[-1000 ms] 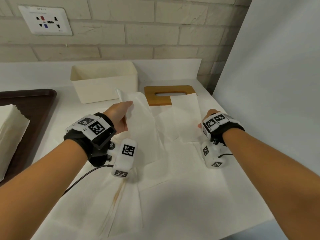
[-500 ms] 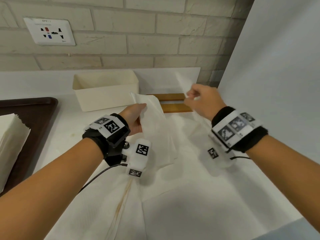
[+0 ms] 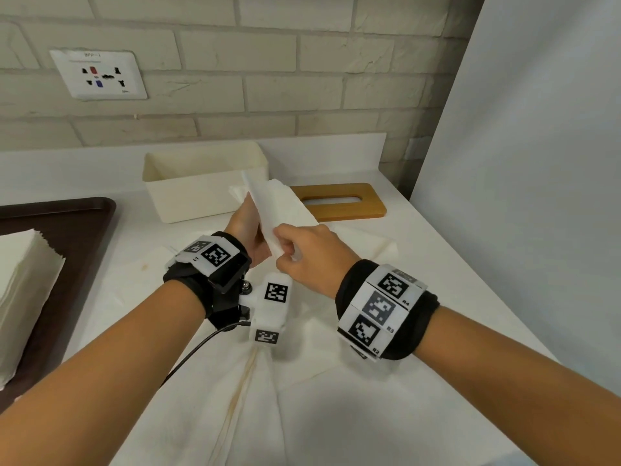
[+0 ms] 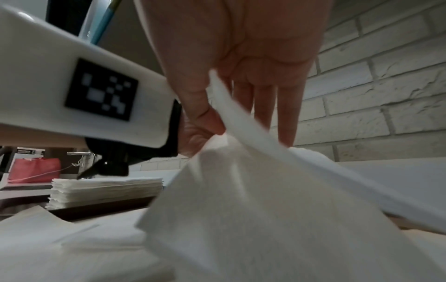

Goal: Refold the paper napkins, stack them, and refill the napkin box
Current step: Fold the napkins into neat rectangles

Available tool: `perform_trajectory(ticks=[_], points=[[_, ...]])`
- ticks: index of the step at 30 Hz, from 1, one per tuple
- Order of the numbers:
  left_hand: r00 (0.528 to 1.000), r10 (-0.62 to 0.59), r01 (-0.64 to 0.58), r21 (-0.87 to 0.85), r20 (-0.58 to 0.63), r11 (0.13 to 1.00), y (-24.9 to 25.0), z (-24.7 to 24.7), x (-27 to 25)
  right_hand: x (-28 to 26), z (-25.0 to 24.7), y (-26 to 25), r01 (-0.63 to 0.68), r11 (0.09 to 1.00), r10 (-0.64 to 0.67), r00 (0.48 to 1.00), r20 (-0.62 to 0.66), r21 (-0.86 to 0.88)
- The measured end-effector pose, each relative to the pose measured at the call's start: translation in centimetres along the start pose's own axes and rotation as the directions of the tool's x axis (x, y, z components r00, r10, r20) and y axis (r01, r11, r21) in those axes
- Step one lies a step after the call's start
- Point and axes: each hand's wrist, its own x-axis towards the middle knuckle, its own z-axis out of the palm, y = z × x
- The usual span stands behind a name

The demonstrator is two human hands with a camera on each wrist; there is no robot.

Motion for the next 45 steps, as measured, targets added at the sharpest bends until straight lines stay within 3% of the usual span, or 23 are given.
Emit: perform_trajectory(ticks=[3, 6, 9, 10, 12, 14, 17, 20, 24, 27, 29, 33, 37, 39, 41, 43, 45], points=[[1.0, -0.003, 0.003, -0.047, -0.002, 0.999, 0.1, -0.5, -0.1, 0.3, 0.6, 0.3, -0.009, 0.994, 0.007, 1.0, 0.024, 0.107], [0.999, -0.039, 0.041, 0.058, -0.024, 0.998, 0.5, -0.5, -1.0, 0.9, 0.8, 0.4, -0.021, 0.983, 0.005, 0.996, 0.092, 0.182], [0.984, -0.01, 0.042, 0.171, -0.18, 0.984, 0.8, -1.1, -1.6, 1.9, -0.5, 1.7, -0.076, 0.939, 0.068, 0.997, 0.038, 0.335], [0.974, 0.023, 0.019, 0.184, -0.226, 0.983, 0.9, -1.5, -1.8, 2.4, -1.2, 2.8, -0.104, 0.945, 0.109, 0.994, 0.002, 0.31], [0.962, 0.068, -0.018, 0.185, -0.264, 0.983, 1.3, -2.4, -2.3, 3.3, -2.4, 6.2, -0.184, 0.979, 0.182, 0.983, 0.032, 0.082], [0.956, 0.1, -0.048, 0.19, -0.277, 0.981, 1.8, -3.2, -2.9, 3.6, -2.8, 9.7, -0.224, 0.941, 0.273, 0.945, 0.181, -0.253], [0.948, 0.13, -0.075, 0.193, -0.29, 0.978, 2.3, -4.5, -3.9, 3.3, -2.2, 13.3, -0.062, 0.811, 0.29, 0.907, 0.307, -0.582], [0.936, 0.139, -0.086, 0.173, -0.323, 0.981, 2.7, -5.5, -4.6, 3.5, -1.7, 14.5, 0.052, 0.754, 0.246, 0.902, 0.355, -0.654], [0.932, 0.151, -0.098, 0.172, -0.33, 0.98, 3.2, -6.2, -5.4, 4.0, -1.5, 14.3, 0.001, 0.852, 0.179, 0.939, 0.294, -0.524], [0.938, 0.138, -0.092, 0.155, -0.319, 0.984, 3.5, -6.4, -5.7, 4.4, -2.3, 13.2, -0.103, 0.963, 0.127, 0.988, 0.084, -0.25], [0.94, 0.135, -0.095, 0.141, -0.314, 0.985, 3.5, -6.3, -5.7, 4.7, -3.4, 12.0, -0.121, 0.988, 0.115, 0.991, -0.064, -0.098], [0.93, 0.133, -0.096, 0.124, -0.343, 0.988, 3.5, -5.8, -5.3, 5.2, -4.5, 10.2, -0.082, 0.989, 0.076, 0.996, -0.053, -0.124], [0.939, 0.124, -0.087, 0.129, -0.321, 0.988, 3.4, -4.9, -5.0, 5.5, -4.9, 9.5, -0.171, 0.983, 0.162, 0.98, -0.114, -0.07], [0.94, 0.128, -0.086, 0.141, -0.318, 0.986, 3.5, -4.6, -4.9, 5.3, -5.0, 9.4, -0.172, 0.985, 0.172, 0.983, -0.061, 0.0], [0.939, 0.131, -0.087, 0.149, -0.319, 0.985, 3.6, -4.6, -4.8, 4.7, -4.5, 9.2, -0.182, 0.983, 0.18, 0.979, 0.094, 0.02], [0.935, 0.134, -0.087, 0.154, -0.329, 0.984, 3.7, -4.7, -4.8, 4.0, -3.7, 8.9, -0.255, 0.967, 0.252, 0.931, 0.265, -0.022], [0.932, 0.136, -0.086, 0.162, -0.337, 0.983, 3.7, -4.7, -4.8, 3.8, -3.0, 9.3, -0.321, 0.947, 0.307, 0.902, 0.303, -0.005]])
